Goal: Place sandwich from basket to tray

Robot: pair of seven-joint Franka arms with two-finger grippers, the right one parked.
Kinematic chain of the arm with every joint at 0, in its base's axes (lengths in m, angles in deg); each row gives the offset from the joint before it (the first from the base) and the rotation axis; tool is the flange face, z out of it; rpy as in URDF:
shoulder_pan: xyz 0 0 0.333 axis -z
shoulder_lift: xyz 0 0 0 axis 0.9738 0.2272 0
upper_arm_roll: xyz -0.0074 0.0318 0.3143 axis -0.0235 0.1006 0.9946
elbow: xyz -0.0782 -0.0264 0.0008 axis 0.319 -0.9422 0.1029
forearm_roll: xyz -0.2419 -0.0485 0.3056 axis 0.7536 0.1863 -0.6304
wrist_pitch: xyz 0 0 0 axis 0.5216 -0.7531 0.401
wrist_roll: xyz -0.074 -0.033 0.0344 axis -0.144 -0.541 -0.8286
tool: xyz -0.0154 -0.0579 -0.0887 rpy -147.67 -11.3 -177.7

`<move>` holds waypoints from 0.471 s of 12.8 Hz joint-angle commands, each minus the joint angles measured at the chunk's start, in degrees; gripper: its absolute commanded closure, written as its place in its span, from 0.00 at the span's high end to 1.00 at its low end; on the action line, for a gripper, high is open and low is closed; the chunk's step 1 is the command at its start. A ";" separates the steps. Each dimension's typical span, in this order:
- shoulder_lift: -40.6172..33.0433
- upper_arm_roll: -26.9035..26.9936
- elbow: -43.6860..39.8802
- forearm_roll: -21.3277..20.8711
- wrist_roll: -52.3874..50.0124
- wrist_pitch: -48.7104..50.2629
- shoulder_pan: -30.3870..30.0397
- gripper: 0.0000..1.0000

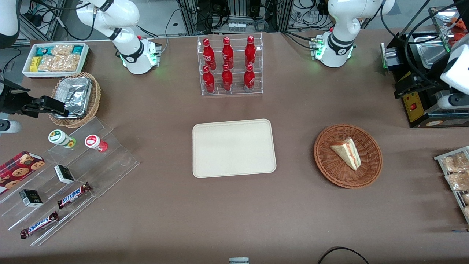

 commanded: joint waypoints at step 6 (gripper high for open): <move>-0.93 1.25 26.53 -0.52 -11.14 -32.80 -0.28 1.00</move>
